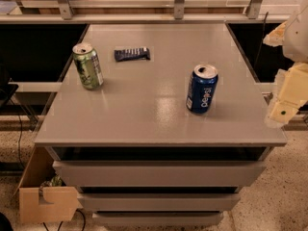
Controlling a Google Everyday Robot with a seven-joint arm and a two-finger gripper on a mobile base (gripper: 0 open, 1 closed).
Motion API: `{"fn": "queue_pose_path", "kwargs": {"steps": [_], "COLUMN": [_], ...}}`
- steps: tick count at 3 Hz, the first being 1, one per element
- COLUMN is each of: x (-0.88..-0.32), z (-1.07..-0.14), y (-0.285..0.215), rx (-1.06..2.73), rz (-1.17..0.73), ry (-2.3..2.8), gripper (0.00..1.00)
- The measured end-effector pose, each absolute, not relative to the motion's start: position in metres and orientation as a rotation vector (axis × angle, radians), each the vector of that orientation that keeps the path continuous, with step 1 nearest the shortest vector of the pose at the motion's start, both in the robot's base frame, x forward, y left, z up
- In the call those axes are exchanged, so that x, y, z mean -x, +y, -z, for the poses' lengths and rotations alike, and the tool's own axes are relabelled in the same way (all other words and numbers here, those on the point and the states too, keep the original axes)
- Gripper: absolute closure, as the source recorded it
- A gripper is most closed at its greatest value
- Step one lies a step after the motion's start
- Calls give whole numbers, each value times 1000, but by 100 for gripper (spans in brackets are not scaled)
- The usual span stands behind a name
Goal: Knock pepsi can over
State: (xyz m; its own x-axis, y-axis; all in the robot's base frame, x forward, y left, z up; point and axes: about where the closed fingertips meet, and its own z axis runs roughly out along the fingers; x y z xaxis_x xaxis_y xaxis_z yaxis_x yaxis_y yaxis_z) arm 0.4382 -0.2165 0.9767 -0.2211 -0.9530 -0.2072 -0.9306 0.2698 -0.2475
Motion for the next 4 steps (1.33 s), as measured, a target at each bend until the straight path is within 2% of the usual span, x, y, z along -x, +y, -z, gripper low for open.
{"fn": "queue_pose_path", "kwargs": {"steps": [2, 4], "x": [-442, -473], "z": [-976, -944], "y": [-215, -191], "rx": [1708, 1656], "rz": [63, -244], "ry": [2216, 2119], "gripper": [0, 0]}}
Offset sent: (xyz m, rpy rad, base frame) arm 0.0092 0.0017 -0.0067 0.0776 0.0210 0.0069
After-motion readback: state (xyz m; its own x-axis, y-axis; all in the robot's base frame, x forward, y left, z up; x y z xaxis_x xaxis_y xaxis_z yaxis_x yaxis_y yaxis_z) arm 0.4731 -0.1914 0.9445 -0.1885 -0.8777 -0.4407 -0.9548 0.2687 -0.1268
